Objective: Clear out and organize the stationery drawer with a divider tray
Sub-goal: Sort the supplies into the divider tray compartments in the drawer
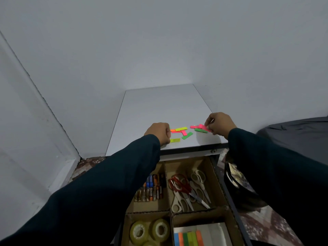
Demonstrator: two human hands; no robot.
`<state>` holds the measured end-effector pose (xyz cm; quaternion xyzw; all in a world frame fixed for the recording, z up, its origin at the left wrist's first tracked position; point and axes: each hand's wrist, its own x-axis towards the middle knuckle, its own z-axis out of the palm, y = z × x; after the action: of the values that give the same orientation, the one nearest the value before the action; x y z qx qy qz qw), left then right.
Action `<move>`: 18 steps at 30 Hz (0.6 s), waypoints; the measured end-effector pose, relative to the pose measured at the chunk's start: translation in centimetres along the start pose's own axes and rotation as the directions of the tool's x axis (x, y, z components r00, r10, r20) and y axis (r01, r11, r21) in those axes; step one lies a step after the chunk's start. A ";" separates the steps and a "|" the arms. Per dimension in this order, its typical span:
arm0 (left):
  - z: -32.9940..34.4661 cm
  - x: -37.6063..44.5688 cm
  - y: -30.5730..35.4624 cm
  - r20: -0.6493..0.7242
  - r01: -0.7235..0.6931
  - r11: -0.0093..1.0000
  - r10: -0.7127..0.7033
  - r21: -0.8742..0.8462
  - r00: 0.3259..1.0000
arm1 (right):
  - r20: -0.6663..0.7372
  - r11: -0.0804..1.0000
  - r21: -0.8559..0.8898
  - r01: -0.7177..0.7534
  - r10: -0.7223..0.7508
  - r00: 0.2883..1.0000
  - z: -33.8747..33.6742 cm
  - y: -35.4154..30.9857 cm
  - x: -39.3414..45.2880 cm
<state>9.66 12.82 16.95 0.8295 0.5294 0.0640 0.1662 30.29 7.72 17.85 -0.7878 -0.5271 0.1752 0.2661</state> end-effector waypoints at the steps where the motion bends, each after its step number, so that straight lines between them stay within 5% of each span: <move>1: 0.1 0.0 0.0 0.005 -0.006 1.000 0.006 -0.014 1.000 | 0.020 1.000 0.000 -0.014 0.014 1.000 0.0 0.1 0.0; 9: 0.4 0.6 0.9 0.045 -0.084 0.996 0.086 -0.039 0.995 | 0.065 0.948 0.284 -0.147 0.134 0.989 0.8 0.3 -0.9; 15: -0.5 2.5 2.0 0.000 -0.023 0.993 0.023 -0.117 1.000 | 0.222 0.628 0.700 -0.341 0.264 0.939 1.0 0.9 -1.2; 18: -0.2 3.5 2.4 -0.018 0.013 0.989 -0.016 -0.150 1.000 | 0.273 0.608 0.700 -0.375 0.258 0.927 0.6 1.1 -0.9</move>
<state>13.17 15.12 17.69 0.8101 0.5306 0.1106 0.2236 30.44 6.66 16.72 -0.6767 -0.2798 0.4745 0.4884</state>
